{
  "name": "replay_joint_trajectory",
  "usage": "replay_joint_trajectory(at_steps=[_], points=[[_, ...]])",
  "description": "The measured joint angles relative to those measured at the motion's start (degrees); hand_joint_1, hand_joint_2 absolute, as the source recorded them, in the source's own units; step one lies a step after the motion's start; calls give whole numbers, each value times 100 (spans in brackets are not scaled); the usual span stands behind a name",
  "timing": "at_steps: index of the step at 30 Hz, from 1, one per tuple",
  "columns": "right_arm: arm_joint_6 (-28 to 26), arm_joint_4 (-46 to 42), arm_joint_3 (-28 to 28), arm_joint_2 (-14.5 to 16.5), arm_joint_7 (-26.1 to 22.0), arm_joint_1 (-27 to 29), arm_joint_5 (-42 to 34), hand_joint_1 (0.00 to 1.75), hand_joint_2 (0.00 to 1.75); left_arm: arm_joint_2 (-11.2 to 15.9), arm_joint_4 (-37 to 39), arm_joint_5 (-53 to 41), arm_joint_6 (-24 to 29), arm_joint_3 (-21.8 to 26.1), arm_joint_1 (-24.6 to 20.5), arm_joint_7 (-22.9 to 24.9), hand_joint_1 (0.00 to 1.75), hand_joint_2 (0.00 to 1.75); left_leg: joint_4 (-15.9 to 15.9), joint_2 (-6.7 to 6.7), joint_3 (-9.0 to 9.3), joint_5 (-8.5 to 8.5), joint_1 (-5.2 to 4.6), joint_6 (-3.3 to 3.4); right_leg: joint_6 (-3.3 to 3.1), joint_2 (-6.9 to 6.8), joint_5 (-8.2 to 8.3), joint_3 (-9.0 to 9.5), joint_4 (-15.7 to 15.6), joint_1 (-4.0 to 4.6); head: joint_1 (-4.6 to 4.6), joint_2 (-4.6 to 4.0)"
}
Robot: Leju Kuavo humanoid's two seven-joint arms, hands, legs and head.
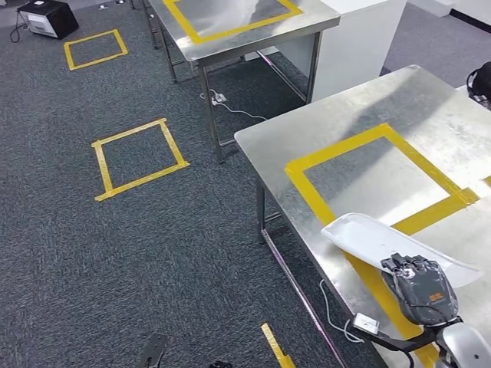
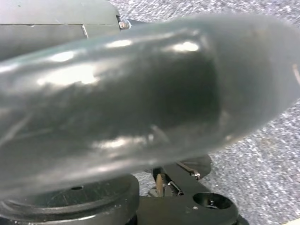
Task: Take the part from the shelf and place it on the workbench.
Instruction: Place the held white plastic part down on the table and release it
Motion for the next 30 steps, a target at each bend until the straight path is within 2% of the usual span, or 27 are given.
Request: replay_joint_trajectory(at_steps=[2,3,4,7,9,10,12,13,14,15,17,18,19,20,23,24,26,28,29,30], points=[[13,-39,-16,1,-14,11,22,175,175,5,0,26,20,1,-7,-80,0,0,-721,3,311,426,-38,85,4,1,-20,33,-5,6,2,0],[23,-49,-19,2,-16,8,33,175,175,10,0,37,31,1,-18,-105,0,0,-1071,8,463,565,-61,124,14,3,-31,41,-7,12,3,0],[35,-52,-19,2,-15,4,39,175,175,15,0,45,40,2,-32,-124,0,0,-1322,13,569,625,-82,148,31,0,-35,36,-10,15,3,0],[65,-51,-21,1,-18,-8,65,175,175,27,0,69,68,3,-57,-175,0,0,-1537,9,636,601,-84,162,105,-22,-36,3,-41,14,5,0],[67,-51,-31,-4,-18,-26,72,175,175,26,0,79,99,4,-64,-205,0,0,-1636,3,696,636,-59,185,143,-18,-146,-66,91,12,11,0],[67,-51,-38,-8,-17,-37,73,175,175,23,0,79,120,4,-73,-215,0,0,-1677,4,727,650,-47,200,155,-7,-275,-180,321,12,18,0],[67,-49,-49,-10,-18,-39,73,175,175,14,0,80,151,4,-87,-222,0,0,-1684,3,743,641,-55,230,177,9,-582,-544,1035,14,21,0],[67,-45,-51,-11,-18,-29,74,175,175,10,0,80,162,4,-87,-222,0,0,-1681,3,745,633,-58,238,193,10,-661,-716,1335,13,22,0],[67,-38,-52,-11,-19,-18,74,175,175,8,0,80,166,5,-85,-222,0,0,-1677,1,750,626,-59,241,210,9,-641,-816,1471,8,21,0],[67,-32,-53,-11,-19,-13,75,175,175,8,0,80,168,5,-83,-222,0,0,-1670,-2,757,616,-58,237,224,8,-510,-807,1391,1,22,0],[66,-23,-61,-11,-20,-22,74,175,175,5,0,80,167,5,-82,-222,0,0,-1641,-12,778,581,-53,208,240,7,-92,-511,704,-20,22,0],[64,-22,-65,-10,-23,-29,74,175,175,5,0,80,167,5,-85,-223,0,0,-1611,-19,774,557,-61,181,235,9,42,-322,340,-20,26,0],[62,-21,-68,-10,-34,-34,73,175,175,6,0,80,167,5,-86,-226,0,0,-1586,-24,767,538,-69,153,215,13,108,-189,92,-18,24,0],[60,-19,-71,-10,-49,-34,70,175,175,8,0,80,169,4,-85,-230,0,0,-1568,-27,758,527,-77,127,192,18,107,-121,-23,-11,24,0],[55,-17,-76,-10,-92,-24,67,175,175,14,0,80,185,5,-76,-242,0,0,-1538,-28,756,498,-76,70,104,24,102,-86,-49,-11,20,0],[55,-18,-78,-10,-96,-26,67,175,175,15,0,80,189,5,-78,-247,0,0,-1446,-24,724,430,-70,39,72,18,100,-67,-59,-23,11,0],[54,-18,-80,-11,-100,-28,67,175,175,14,0,83,187,5,-81,-258,0,0,-911,-14,488,146,-41,-35,20,0,87,-25,-73,-38,1,0],[55,-18,-81,-12,-104,-23,68,175,175,8,0,86,176,5,-70,-266,0,0,-156,-6,111,-147,-2,-83,-6,-10,65,-5,-73,-37,-3,0],[56,-17,-82,-13,-105,-18,69,175,175,7,0,86,170,5,-59,-269,0,0,57,-4,-10,-171,13,-94,-7,-9,55,6,-72,-36,-3,0],[56,-17,-83,-14,-105,-14,70,175,175,5,0,86,166,6,-50,-271,0,0,59,-2,-32,-83,23,-96,-4,-6,45,20,-72,-37,-5,0]])
